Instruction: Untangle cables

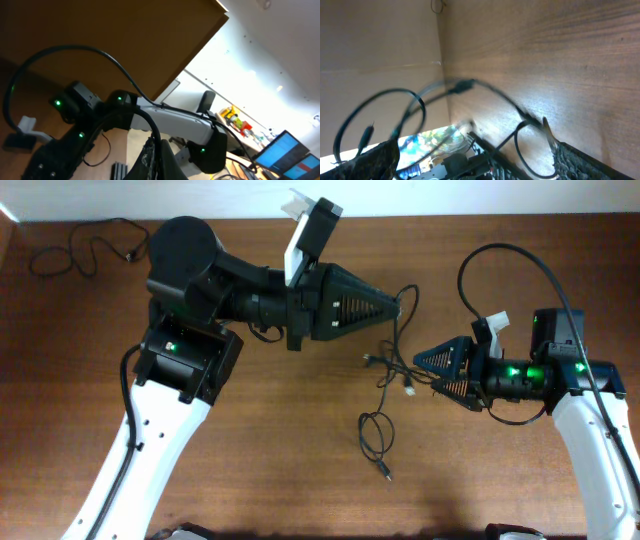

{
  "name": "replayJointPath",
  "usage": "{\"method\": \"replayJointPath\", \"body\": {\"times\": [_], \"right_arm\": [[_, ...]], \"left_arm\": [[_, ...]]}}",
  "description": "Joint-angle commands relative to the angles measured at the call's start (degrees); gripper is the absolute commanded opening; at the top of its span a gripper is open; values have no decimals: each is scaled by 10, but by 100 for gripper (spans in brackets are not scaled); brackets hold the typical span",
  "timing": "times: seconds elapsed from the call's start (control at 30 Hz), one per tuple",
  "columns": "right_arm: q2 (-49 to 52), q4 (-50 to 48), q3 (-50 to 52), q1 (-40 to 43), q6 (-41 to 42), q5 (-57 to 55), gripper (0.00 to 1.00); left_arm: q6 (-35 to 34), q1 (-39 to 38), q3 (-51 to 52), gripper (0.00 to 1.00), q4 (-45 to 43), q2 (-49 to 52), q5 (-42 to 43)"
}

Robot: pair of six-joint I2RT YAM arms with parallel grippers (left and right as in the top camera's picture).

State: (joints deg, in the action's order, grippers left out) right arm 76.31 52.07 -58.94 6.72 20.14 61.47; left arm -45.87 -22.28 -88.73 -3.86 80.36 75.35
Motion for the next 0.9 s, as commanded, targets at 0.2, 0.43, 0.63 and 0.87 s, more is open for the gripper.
{"method": "replayJointPath", "body": {"times": [0.2,0.43,0.63,0.87], "right_arm": [[-9,10,-9,0,-24,11,99],[-9,-86,-9,0,29,9,98],[-8,-66,-9,-56,26,2,98],[-9,-27,-9,-104,26,-23,98]], "left_arm": [[33,-1,-6,0,-3,-6,-18],[33,-1,-6,0,-3,-6,10],[33,-1,-6,0,-43,-6,10],[79,-1,-6,0,-51,-6,7]]}}
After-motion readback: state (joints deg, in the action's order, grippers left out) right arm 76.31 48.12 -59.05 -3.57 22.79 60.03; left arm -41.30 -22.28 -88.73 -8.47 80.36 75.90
